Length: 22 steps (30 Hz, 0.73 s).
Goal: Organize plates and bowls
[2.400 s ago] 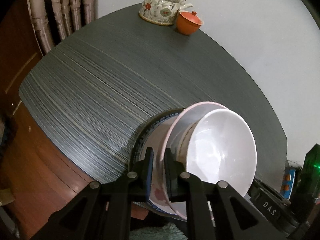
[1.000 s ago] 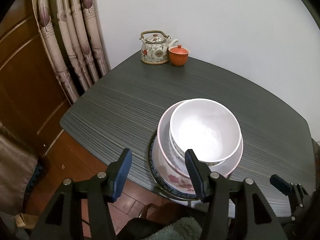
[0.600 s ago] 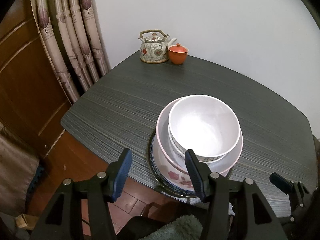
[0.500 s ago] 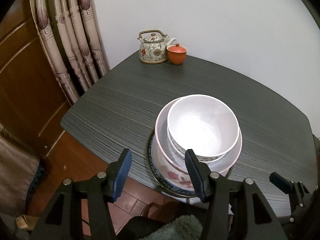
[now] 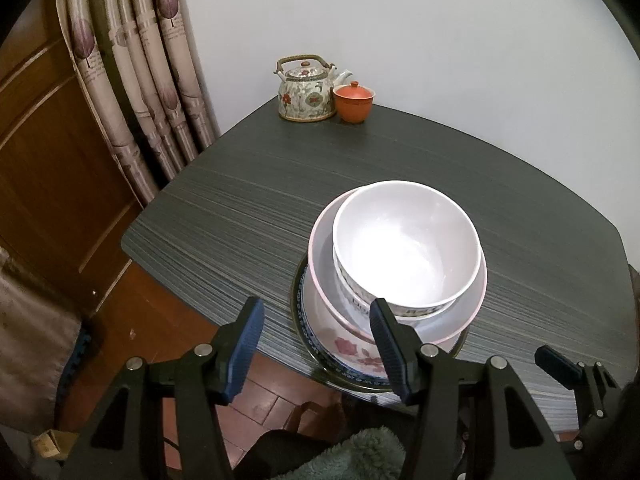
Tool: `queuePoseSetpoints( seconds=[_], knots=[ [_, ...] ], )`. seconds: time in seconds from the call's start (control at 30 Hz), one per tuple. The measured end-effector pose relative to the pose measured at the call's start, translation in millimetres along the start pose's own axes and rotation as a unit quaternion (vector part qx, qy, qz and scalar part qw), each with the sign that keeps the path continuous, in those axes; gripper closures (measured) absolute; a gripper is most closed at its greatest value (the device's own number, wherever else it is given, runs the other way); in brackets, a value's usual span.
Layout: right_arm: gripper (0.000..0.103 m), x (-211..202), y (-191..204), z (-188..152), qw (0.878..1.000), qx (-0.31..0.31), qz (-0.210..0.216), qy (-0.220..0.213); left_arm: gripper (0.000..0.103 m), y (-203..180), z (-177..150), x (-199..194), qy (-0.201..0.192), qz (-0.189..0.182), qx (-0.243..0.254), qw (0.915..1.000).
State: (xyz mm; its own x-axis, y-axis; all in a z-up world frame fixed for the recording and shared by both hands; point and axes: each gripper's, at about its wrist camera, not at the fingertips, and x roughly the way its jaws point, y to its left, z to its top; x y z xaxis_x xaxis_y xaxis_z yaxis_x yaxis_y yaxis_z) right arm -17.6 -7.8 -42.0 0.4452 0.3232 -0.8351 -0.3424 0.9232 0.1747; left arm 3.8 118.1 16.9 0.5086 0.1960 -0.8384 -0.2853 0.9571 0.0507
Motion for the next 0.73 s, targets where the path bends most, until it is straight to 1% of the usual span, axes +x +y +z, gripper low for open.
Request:
queuePoseSetpoints(
  seconds=[0.23,0.33,0.53,0.73],
  knots=[
    [0.001,0.9,-1.6,-0.9,1.000,0.002,0.001,0.002,0.047,-3.5,-1.3,-0.3,-0.001,-0.006,0.005,1.0000],
    [0.001,3.6,-3.2,-1.7,1.000,0.006,0.002,0.005,0.047,-1.2,-0.9,0.3,-0.002,-0.012,0.000,0.9999],
    [0.001,5.7,-2.1,-1.0,1.000,0.002,0.001,0.006,0.047,2.0,-1.6,-1.7,-0.009,-0.014,0.000,0.9999],
    [0.001,5.2,0.6,-2.1,1.000,-0.003,0.000,0.006,0.047,1.1,-2.2,-0.4,-0.004,-0.014,-0.001,0.9999]
  ],
)
